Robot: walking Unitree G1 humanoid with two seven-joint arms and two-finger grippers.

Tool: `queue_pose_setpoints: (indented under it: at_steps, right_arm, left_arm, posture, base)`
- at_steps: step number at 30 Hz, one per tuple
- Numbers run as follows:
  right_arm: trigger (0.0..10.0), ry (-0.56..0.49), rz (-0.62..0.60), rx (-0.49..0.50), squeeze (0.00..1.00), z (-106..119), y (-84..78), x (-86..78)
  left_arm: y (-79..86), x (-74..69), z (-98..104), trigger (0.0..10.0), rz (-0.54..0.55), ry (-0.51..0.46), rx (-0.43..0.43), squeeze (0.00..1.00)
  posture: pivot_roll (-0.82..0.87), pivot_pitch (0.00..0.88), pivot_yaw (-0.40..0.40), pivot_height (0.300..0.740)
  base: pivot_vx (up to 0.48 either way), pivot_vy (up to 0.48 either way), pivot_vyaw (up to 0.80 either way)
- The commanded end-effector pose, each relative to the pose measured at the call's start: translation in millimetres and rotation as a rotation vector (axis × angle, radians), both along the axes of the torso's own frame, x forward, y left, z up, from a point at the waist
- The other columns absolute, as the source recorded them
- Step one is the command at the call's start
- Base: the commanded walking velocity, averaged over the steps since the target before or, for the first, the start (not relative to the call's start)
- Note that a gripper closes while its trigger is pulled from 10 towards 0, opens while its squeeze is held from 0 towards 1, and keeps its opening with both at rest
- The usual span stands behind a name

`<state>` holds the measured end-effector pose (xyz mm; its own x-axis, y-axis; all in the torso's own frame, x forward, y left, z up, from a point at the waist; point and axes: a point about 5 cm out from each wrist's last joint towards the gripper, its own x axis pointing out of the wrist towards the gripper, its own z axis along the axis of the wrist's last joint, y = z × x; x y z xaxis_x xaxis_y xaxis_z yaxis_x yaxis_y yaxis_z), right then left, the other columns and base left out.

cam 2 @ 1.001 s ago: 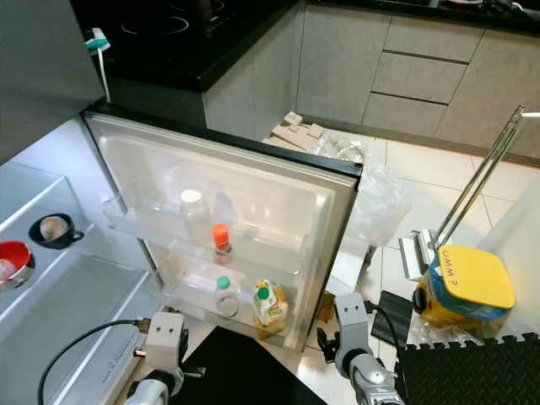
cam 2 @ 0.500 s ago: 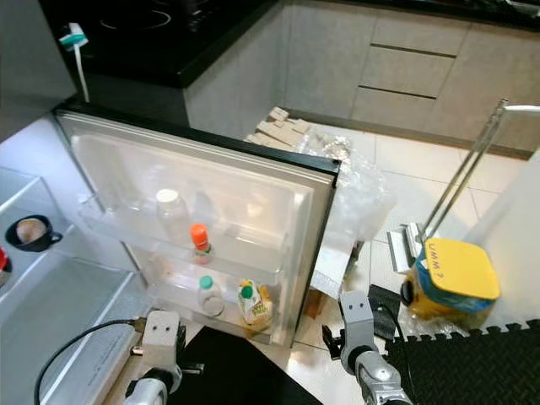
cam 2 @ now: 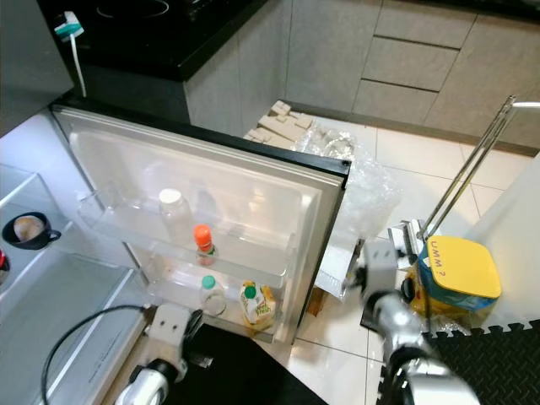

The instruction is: Restocking fridge

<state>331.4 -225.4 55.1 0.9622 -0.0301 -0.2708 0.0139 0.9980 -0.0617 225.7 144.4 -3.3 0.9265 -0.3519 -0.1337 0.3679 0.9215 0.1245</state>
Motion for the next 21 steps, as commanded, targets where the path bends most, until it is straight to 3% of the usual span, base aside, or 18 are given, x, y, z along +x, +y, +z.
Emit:
queue_pose_setpoints:
  at_steps: [1,11,12,14,15,17,19,21]
  right_arm:
    - [0.0,0.022,-0.043,0.03,0.0,-3.8,-3.8,-2.5]
    - [0.0,-0.065,-0.018,0.051,0.0,37.3,4.2,29.0]
    - [4.6,-0.076,-0.003,0.06,0.0,42.9,7.8,33.2]
    - [4.6,-0.076,-0.003,0.06,0.0,42.9,7.8,33.2]
    - [10.0,-0.089,0.002,0.087,0.0,48.5,11.1,37.2]
    - [10.0,-0.123,0.02,0.174,0.0,60.5,19.4,45.2]
    - [10.0,-0.123,0.02,0.174,0.0,60.5,19.4,45.2]
    - [10.0,-0.163,0.048,0.281,0.0,74.3,30.6,53.7]
  left_arm:
    - [2.3,-3.2,2.1,10.0,-0.036,-0.019,0.02,0.0]
    - [-6.3,3.3,22.8,10.0,-0.145,-0.108,0.029,0.0]
    - [-7.5,1.8,25.0,10.0,-0.168,-0.114,0.03,0.0]
    - [-7.5,1.8,25.0,10.0,-0.168,-0.114,0.03,0.0]
    - [-7.7,0.2,28.0,10.0,-0.185,-0.12,0.032,0.0]
    - [-5.7,-1.9,33.7,10.0,-0.198,-0.134,0.035,0.0]
    - [-5.7,-1.9,33.7,10.0,-0.198,-0.134,0.035,0.0]
    - [1.2,-4.6,38.1,10.0,-0.185,-0.142,0.041,0.0]
  posture:
    - [-0.09,0.079,-0.065,0.74]
    - [-0.07,0.087,-0.066,0.74]
    - [-0.07,0.09,-0.064,0.74]
    - [-0.07,0.09,-0.064,0.74]
    - [-0.07,0.094,-0.063,0.74]
    - [-0.06,0.098,-0.063,0.74]
    - [-0.06,0.098,-0.063,0.74]
    - [-0.05,0.099,-0.064,0.74]
  base:
    - [0.0,0.0,0.0]
    - [0.0,0.0,0.0]
    - [0.0,0.0,0.0]
    - [0.0,0.0,0.0]
    - [0.0,0.0,0.0]
    - [0.0,0.0,0.0]
    - [0.0,0.0,0.0]
    - [0.0,0.0,0.0]
